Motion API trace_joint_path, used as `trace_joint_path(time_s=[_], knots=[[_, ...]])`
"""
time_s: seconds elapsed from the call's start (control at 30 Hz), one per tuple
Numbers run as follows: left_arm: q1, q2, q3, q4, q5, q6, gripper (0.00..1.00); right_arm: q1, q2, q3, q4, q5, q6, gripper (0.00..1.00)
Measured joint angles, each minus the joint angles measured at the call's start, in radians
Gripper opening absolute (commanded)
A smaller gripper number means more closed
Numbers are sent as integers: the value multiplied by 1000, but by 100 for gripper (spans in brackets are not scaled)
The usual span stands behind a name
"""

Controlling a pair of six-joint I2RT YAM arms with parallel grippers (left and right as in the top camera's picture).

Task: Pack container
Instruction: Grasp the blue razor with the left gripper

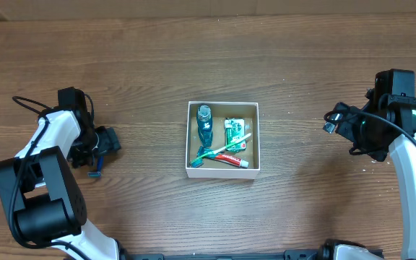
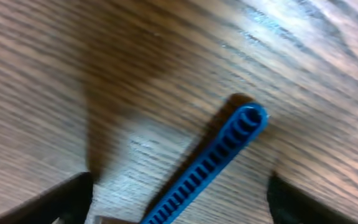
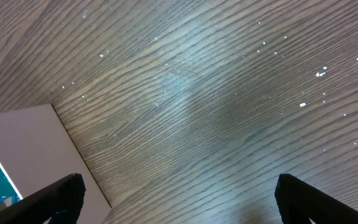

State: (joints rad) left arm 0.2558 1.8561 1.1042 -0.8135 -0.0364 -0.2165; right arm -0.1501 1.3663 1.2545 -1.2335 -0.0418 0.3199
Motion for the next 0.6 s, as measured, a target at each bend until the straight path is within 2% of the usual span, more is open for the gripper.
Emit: trace_joint_path(time_s=[0.07, 0.1, 0.13, 0.17, 0.27, 0.3, 0.43, 0.6], knots=[[0, 2, 0, -3, 13, 10, 39, 0, 0, 0, 0, 0, 1, 100], [0, 3, 0, -7, 16, 12, 34, 0, 0, 0, 0, 1, 0, 100], [-1, 3, 0, -10, 19, 14, 23, 0, 0, 0, 0, 0, 0, 100], [0, 3, 0, -16, 19, 12, 17, 0, 0, 0, 0, 0, 0, 100], [0, 3, 0, -26, 17, 13, 8, 0, 0, 0, 0, 0, 0, 100], [0, 3, 0, -28, 16, 13, 5, 0, 0, 0, 0, 0, 0, 100], [0, 3, 2, -39, 18, 12, 4, 0, 0, 0, 0, 0, 0, 100], [-13, 5, 56, -164, 40, 12, 4, 0, 0, 0, -1, 0, 0, 100]])
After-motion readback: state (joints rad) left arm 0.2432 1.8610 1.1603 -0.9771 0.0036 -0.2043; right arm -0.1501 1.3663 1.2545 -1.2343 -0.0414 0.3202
